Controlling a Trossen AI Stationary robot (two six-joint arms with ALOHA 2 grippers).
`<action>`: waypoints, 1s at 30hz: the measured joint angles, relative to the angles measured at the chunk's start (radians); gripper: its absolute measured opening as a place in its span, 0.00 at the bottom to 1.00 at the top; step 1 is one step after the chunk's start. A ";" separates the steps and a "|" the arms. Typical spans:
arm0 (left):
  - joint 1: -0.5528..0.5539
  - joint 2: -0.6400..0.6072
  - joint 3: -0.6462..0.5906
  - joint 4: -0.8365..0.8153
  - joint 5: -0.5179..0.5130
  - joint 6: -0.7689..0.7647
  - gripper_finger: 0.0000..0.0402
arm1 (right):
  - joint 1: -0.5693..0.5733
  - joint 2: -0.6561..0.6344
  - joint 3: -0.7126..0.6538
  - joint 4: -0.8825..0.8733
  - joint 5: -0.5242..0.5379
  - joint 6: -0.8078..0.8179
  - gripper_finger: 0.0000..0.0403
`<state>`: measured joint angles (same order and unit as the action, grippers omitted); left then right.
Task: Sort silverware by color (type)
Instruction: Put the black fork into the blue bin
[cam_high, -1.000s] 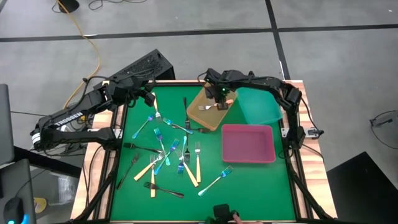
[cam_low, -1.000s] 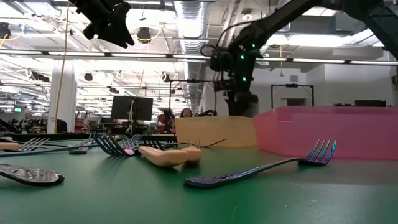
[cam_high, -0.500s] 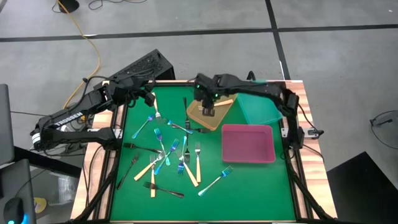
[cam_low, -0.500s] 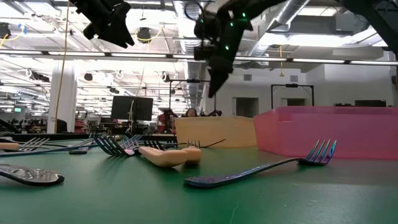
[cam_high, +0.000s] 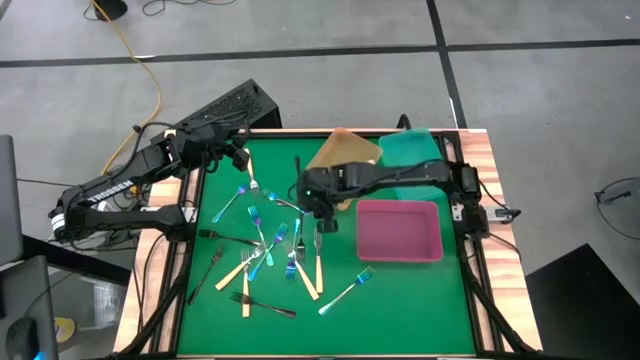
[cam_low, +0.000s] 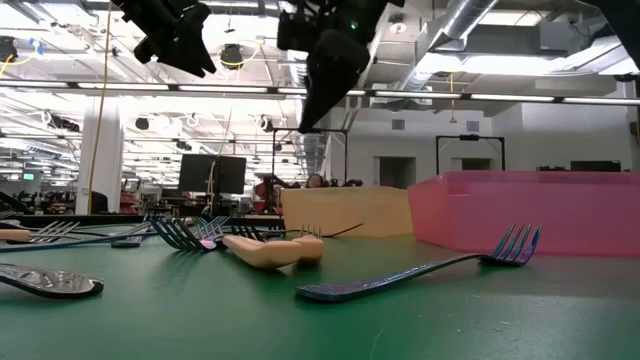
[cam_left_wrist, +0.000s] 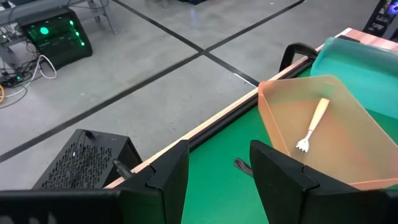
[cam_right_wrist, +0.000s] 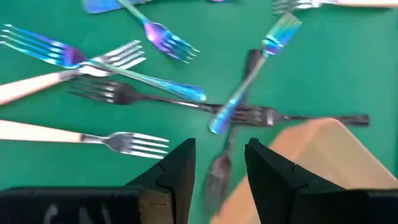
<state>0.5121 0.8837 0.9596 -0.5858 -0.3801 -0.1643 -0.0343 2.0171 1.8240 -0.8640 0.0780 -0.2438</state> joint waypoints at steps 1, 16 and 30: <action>0.000 0.000 0.000 0.000 0.000 -0.003 0.39 | 0.010 0.000 -0.003 0.003 0.000 0.000 0.40; 0.000 0.000 0.000 -0.005 0.008 -0.006 0.39 | 0.016 0.000 -0.013 0.120 0.003 0.108 0.40; 0.000 0.000 0.000 -0.008 0.008 -0.014 0.39 | -0.020 0.000 -0.042 0.202 0.020 0.168 0.40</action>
<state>0.5117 0.8841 0.9600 -0.5934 -0.3717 -0.1787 -0.0544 2.0167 1.7818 -0.6618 0.0978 -0.0761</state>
